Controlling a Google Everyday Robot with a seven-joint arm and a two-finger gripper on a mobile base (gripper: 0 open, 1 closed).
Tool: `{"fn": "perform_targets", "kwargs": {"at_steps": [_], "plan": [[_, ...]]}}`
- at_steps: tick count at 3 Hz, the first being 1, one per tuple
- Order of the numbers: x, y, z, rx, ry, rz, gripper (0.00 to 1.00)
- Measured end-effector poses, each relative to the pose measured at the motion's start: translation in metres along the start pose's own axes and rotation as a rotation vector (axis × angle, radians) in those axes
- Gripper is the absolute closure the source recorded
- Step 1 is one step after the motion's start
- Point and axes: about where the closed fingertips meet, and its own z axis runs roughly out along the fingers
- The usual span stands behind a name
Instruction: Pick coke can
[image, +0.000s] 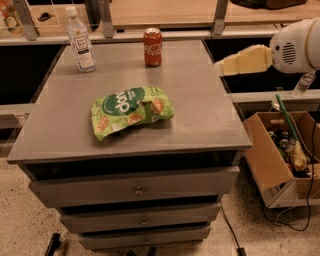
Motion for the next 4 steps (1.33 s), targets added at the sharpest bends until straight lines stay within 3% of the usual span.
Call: {"fn": "perform_targets", "kwargs": {"at_steps": [3,4], "plan": [[-0.027,-0.048,0.102,0.138,0.029,0.072,0.0],[-0.039,-0.052,0.125,0.184,0.017,0.078,0.0]]}}
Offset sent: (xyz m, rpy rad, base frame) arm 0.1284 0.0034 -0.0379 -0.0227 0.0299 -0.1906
